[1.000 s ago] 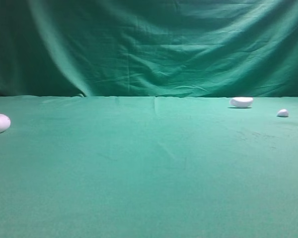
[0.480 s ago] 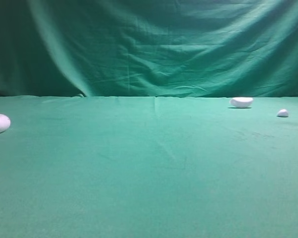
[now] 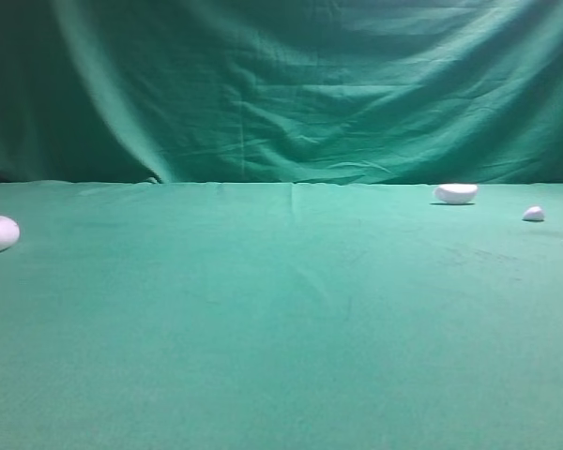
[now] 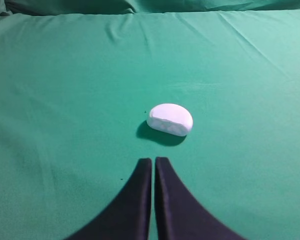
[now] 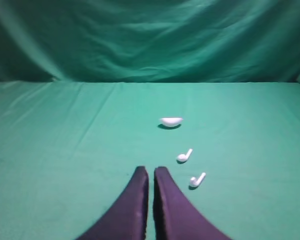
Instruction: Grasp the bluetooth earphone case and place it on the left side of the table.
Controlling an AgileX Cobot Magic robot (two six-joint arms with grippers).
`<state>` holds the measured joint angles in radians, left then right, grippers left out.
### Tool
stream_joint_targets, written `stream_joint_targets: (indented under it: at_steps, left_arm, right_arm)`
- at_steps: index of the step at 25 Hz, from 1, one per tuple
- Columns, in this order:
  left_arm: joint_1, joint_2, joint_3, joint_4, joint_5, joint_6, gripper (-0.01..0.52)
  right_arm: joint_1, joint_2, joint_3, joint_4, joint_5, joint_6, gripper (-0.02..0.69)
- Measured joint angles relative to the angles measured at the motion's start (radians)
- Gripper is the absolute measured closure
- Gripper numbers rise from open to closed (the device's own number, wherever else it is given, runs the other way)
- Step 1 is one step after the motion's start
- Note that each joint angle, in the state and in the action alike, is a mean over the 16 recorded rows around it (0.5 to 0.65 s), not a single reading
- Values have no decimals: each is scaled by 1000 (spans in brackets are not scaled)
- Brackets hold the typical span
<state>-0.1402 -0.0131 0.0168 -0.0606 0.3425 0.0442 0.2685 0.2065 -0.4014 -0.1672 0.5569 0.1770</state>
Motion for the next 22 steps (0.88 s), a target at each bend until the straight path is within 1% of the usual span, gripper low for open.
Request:
stream_joint_targets:
  at_steps: [4, 9, 15, 22]
  left_arm:
    - [0, 0, 0, 0, 0, 0, 514]
    - [0, 0, 0, 0, 0, 0, 514]
    - [0, 0, 0, 0, 0, 0, 514]
    - [0, 0, 0, 0, 0, 0, 514]
  right_arm:
    - [-109, -108, 145, 27, -75, 0, 665]
    - [-186, -188, 292, 57, -129, 0, 665]
    - [-219, -218, 395, 75, -165, 0, 665]
    - [-221, -219, 428, 82, -182, -1, 665]
